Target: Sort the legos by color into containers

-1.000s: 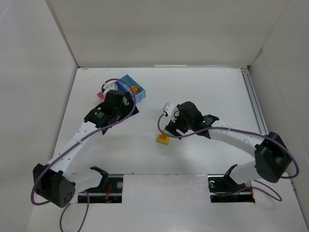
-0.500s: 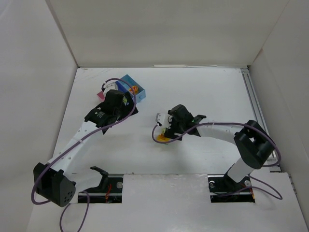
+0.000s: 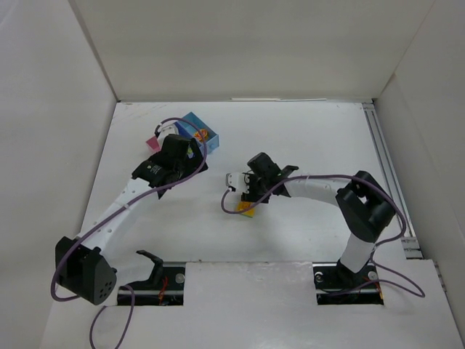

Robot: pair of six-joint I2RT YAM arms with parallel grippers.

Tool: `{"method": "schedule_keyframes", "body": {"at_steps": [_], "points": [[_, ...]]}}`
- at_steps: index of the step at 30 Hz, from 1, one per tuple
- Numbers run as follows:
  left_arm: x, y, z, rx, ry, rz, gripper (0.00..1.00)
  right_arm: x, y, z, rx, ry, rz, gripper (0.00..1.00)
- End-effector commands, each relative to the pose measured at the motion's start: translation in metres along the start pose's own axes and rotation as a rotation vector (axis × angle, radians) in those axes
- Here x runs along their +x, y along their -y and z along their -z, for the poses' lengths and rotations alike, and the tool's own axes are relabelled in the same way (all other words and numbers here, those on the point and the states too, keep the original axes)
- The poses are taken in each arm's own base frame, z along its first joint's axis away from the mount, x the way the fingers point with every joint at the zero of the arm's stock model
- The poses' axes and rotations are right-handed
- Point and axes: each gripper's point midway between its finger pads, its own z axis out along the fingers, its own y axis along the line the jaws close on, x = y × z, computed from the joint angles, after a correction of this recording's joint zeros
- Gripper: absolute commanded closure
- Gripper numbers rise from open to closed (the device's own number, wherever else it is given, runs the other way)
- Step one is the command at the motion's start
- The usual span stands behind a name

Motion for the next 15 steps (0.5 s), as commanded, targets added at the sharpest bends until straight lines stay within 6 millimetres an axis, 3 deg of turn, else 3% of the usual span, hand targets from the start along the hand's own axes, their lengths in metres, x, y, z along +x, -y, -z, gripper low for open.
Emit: {"method": "schedule_keyframes", "body": {"at_steps": [1,4,5,6,9,10,11,14,15], "points": [[-0.018,0.005,0.004,0.001,0.06,-0.002,0.0,-0.014,-0.011,-0.003,-0.108,0.038,0.042,0.48],[-0.018,0.005,0.004,0.001,0.06,-0.002,0.0,-0.014,-0.014,-0.006,-0.122,0.04,0.05,0.7],[-0.018,0.005,0.004,0.001,0.06,-0.002,0.0,-0.012,-0.016,-0.006,-0.129,0.033,0.048,0.83],[-0.018,0.005,0.004,0.001,0.06,-0.002,0.0,-0.013,-0.017,-0.006,-0.136,0.04,0.048,0.89],[-0.019,0.006,0.005,0.001,0.06,-0.002,0.0,-0.018,-0.017,-0.002,-0.135,0.059,0.04,0.91],[-0.019,0.006,0.005,0.001,0.06,-0.002,0.0,-0.018,-0.011,0.003,-0.12,0.066,0.035,1.0],[-0.018,0.007,0.006,0.014,0.05,-0.013,0.0,-0.023,-0.007,0.005,-0.102,0.082,0.029,1.0],[-0.017,0.018,0.011,0.086,0.044,-0.027,0.0,-0.031,0.005,0.023,-0.052,0.153,0.023,1.0],[-0.022,0.025,0.017,0.124,0.063,-0.018,0.0,-0.046,0.014,0.038,-0.011,0.219,0.026,1.0]]}}
